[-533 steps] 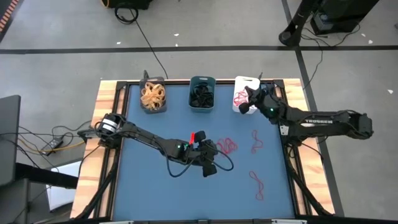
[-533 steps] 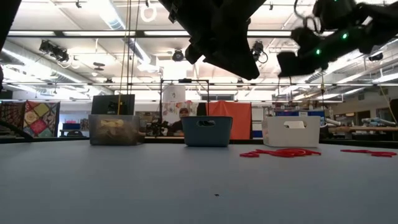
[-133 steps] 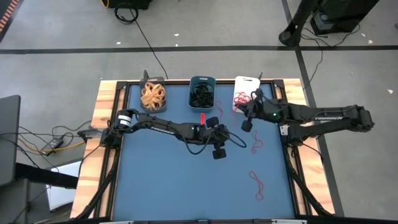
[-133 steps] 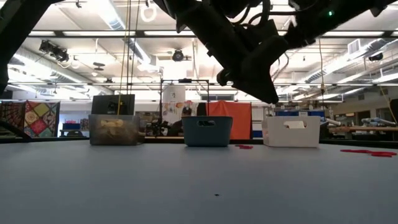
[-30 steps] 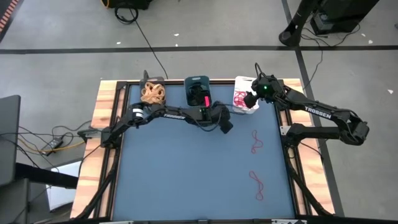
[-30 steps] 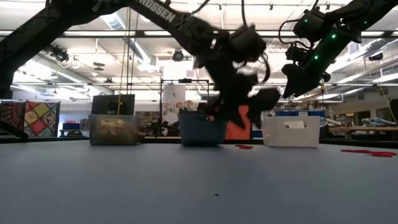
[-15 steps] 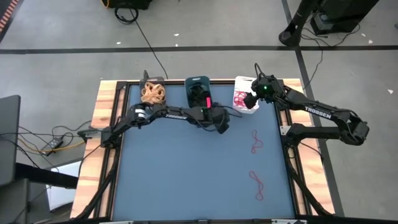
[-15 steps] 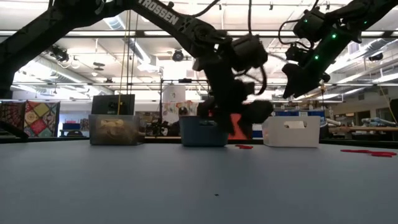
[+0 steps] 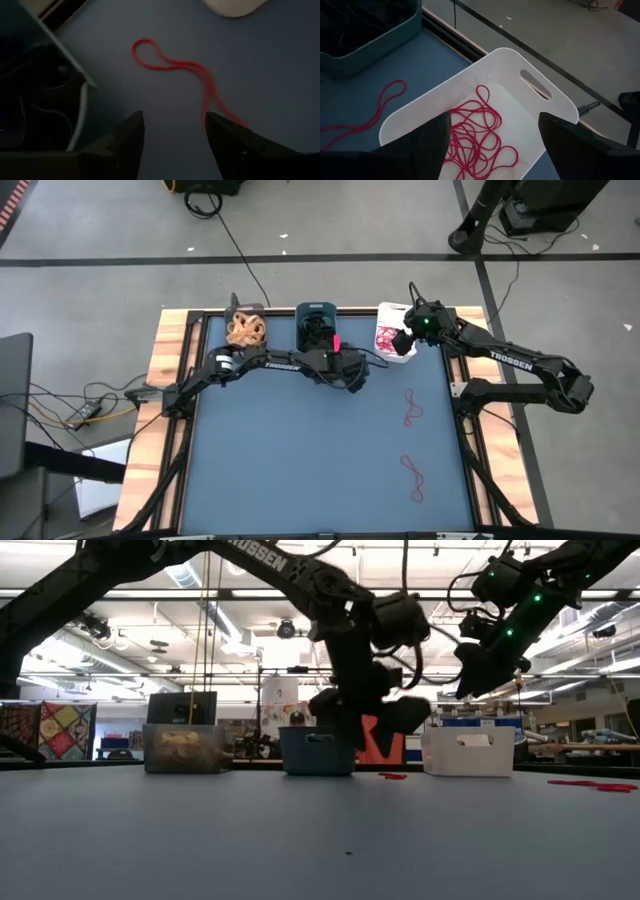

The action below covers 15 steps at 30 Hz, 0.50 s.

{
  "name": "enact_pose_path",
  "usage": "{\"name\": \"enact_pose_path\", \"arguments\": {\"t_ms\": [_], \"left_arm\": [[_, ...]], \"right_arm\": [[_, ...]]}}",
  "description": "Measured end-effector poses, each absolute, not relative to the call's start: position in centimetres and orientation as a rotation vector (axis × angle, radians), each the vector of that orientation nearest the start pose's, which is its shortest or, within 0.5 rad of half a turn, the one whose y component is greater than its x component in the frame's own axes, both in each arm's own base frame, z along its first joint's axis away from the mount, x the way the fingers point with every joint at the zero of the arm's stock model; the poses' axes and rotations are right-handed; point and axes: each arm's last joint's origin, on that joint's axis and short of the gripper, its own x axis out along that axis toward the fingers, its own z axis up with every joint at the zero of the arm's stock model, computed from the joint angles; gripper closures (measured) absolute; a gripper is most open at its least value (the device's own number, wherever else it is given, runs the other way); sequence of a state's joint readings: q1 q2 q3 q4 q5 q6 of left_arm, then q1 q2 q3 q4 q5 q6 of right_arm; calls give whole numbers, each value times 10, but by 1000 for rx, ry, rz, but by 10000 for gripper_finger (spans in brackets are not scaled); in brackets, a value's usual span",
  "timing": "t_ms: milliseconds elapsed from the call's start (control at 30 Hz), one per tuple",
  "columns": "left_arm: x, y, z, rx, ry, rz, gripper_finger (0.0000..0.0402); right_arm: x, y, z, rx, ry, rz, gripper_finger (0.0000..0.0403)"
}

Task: Sort rubber bands into baskets
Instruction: Put the red rubber band into the white bin

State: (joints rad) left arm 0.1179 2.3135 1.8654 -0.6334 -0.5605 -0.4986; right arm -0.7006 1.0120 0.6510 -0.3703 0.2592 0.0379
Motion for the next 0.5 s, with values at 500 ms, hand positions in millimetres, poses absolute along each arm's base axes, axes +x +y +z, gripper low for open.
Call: {"name": "enact_pose_path", "arguments": {"t_ms": [500], "left_arm": [[521,51,171,-229,641,759,188]], "right_arm": [[149,-135,233,197,729,-925,92]]}}
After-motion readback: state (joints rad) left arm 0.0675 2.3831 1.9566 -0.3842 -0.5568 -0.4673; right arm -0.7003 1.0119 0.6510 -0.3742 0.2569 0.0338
